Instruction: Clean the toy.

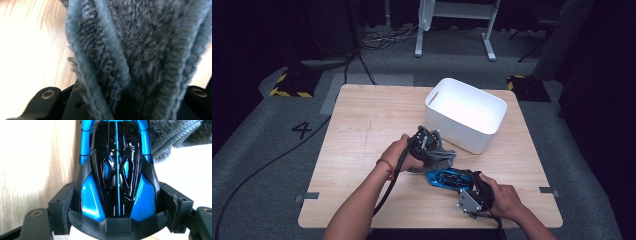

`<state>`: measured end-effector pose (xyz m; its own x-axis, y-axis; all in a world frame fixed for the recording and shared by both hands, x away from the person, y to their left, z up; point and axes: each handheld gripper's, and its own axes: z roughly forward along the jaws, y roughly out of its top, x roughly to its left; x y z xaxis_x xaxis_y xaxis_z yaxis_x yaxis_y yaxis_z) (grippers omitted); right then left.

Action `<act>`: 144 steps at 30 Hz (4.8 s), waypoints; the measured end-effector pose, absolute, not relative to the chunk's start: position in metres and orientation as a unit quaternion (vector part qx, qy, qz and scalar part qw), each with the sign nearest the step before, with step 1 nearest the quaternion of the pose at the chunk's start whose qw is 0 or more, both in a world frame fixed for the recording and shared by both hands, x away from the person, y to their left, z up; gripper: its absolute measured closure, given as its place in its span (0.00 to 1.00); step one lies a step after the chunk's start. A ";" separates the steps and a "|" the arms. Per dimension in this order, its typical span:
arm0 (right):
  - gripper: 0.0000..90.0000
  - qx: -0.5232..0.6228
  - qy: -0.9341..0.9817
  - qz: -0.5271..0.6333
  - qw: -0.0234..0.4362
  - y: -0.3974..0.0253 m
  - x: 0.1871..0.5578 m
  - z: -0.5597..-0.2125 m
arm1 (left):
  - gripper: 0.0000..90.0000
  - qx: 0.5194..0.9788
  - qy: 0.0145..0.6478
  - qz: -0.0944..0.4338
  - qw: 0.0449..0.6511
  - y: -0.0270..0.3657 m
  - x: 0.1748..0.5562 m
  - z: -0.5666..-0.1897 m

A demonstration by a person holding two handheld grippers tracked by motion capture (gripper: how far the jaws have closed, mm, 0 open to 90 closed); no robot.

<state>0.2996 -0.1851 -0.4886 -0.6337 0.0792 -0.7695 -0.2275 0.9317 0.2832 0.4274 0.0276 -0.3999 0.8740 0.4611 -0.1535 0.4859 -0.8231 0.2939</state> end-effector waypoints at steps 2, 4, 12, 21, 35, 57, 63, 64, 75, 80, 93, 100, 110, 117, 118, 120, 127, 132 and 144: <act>0.28 -0.045 0.883 0.182 0.430 -0.185 0.299 -0.489 | 0.85 0.953 0.242 -0.049 0.177 0.024 0.426 -0.395; 0.28 -0.053 0.879 0.176 0.440 -0.184 0.298 -0.489 | 0.85 0.959 0.228 -0.042 0.165 0.010 0.424 -0.392; 0.28 -0.057 0.880 0.176 0.437 -0.185 0.296 -0.489 | 0.85 0.966 0.207 -0.045 0.148 -0.017 0.428 -0.397; 0.28 0.009 0.912 0.256 0.322 -0.200 0.313 -0.482 | 0.82 0.955 0.203 0.021 0.217 0.039 0.408 -0.410; 0.28 0.194 0.906 0.370 0.064 -0.230 0.358 -0.472 | 0.79 0.943 0.132 0.040 0.303 0.087 0.343 -0.435; 0.28 0.310 0.847 0.408 -0.141 -0.235 0.383 -0.476 | 0.78 0.929 0.122 0.169 0.305 0.043 0.312 -0.483; 0.27 0.296 0.876 0.353 -0.141 -0.227 0.384 -0.482 | 0.79 0.919 0.133 0.191 0.318 0.045 0.313 -0.483; 0.27 0.291 0.884 0.346 -0.123 -0.224 0.382 -0.482 | 0.79 0.919 0.132 0.191 0.319 0.044 0.313 -0.483; 0.25 0.215 0.937 0.270 0.054 -0.204 0.355 -0.478 | 0.81 0.914 0.136 0.193 0.329 0.041 0.317 -0.482; 0.21 0.181 0.942 0.246 0.137 -0.194 0.343 -0.476 | 0.82 0.913 0.138 0.188 0.334 0.041 0.319 -0.481; 0.26 0.128 0.940 0.230 0.215 -0.186 0.329 -0.476 | 0.83 0.911 0.147 0.173 0.345 0.043 0.324 -0.481; 0.27 0.158 0.939 0.260 0.158 -0.198 0.342 -0.470 | 0.83 0.907 0.155 0.160 0.357 0.050 0.327 -0.475; 0.55 0.236 0.896 0.371 0.053 -0.241 0.377 -0.454 | 0.83 0.909 0.169 0.152 0.349 0.058 0.334 -0.473; 0.55 0.230 0.898 0.370 0.060 -0.239 0.379 -0.454 | 0.83 0.913 0.167 0.147 0.342 0.056 0.338 -0.475; 0.55 0.234 0.897 0.372 0.054 -0.240 0.381 -0.455 | 0.83 0.911 0.170 0.145 0.346 0.056 0.338 -0.475; 0.68 0.240 0.887 0.391 0.054 -0.245 0.384 -0.454 | 0.82 0.912 0.172 0.142 0.346 0.058 0.339 -0.476; 0.65 0.259 0.879 0.395 0.066 -0.251 0.390 -0.461 | 0.82 0.910 0.177 0.141 0.347 0.059 0.344 -0.477; 0.42 0.273 0.881 0.375 0.094 -0.241 0.390 -0.464 | 0.82 0.907 0.182 0.140 0.352 0.058 0.347 -0.479; 0.64 0.288 0.871 0.374 0.135 -0.228 0.397 -0.472 | 0.84 0.877 0.228 0.139 0.400 0.057 0.372 -0.473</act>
